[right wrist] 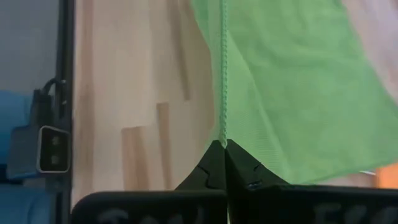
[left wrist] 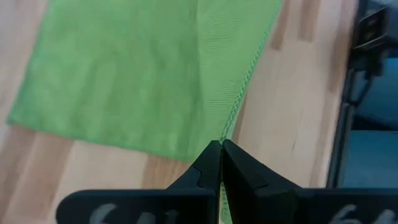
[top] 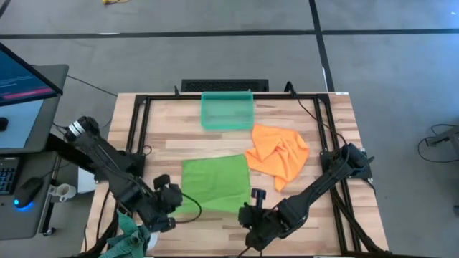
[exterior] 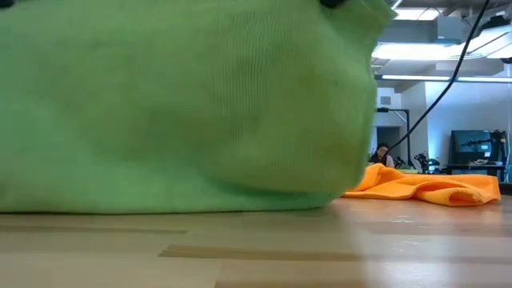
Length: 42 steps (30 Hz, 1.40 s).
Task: Roll microfiber towels into tight, uniform cylinder then place into a basket
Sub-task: Fold the green towel
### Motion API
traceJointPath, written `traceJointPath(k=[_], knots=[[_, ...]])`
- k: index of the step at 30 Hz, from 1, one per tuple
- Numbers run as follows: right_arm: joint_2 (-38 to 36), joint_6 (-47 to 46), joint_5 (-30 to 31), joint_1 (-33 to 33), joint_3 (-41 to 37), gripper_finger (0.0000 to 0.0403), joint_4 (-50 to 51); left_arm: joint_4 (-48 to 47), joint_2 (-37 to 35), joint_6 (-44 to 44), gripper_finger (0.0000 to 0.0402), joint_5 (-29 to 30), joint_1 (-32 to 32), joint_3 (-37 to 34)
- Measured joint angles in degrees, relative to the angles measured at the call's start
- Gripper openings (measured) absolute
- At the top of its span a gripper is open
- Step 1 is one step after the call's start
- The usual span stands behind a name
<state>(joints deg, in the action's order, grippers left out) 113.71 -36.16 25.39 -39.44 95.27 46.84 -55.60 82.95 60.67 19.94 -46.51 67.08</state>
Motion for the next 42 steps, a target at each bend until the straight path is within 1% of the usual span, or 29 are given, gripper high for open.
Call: traceJointPath(k=[3,6,11,14,16,19,22,25,31,35,39,42], knots=[[0.0,-0.5,-2.0,-0.8,-2.1,0.0010,-2.1,2.4,4.6,1.2,0.0000,0.0,-0.6,0.0],[0.0,-3.2,-3.7,-1.5,-3.2,0.0010,-2.4,5.3,9.5,0.3,0.0000,-0.3,-0.5,0.0],[0.0,-5.5,-11.7,-3.4,-3.7,0.0006,-3.6,12.1,16.2,-1.8,0.0000,-1.4,-0.5,0.1],[0.0,-6.0,-14.7,-4.7,-3.7,0.0007,-5.9,15.3,17.8,-3.0,0.0000,-4.3,-0.6,0.1],[0.0,-5.9,-15.1,-5.2,-3.7,0.0009,-7.2,16.4,17.8,-3.0,0.0000,-6.4,-0.6,0.2],[0.0,-5.9,-14.8,-5.2,-3.7,0.0009,-7.1,16.2,17.1,-3.1,0.0000,-7.1,-0.7,0.2],[0.8,-5.2,-14.1,-3.7,-3.7,0.0007,-6.2,13.4,17.1,-3.4,0.0000,-7.5,-0.8,1.6],[1.1,-1.0,-13.8,-1.9,-3.8,0.0008,-2.5,9.6,17.1,-4.4,0.0000,-7.2,-0.8,3.7],[1.0,5.4,-13.4,3.3,-3.7,0.0009,2.9,-1.5,17.0,-4.2,0.0000,-2.3,-0.4,7.2],[1.0,10.9,-13.1,6.5,-3.7,0.0008,5.3,-7.9,17.0,-4.1,0.0000,2.7,0.4,7.9],[1.0,14.6,-10.9,10.2,-3.7,0.0010,8.2,-12.6,17.1,-4.1,0.0000,3.5,3.0,7.6],[1.0,17.9,-10.1,12.6,-3.7,0.0010,9.4,-13.5,17.1,-5.5,0.0000,3.6,5.0,7.6]])
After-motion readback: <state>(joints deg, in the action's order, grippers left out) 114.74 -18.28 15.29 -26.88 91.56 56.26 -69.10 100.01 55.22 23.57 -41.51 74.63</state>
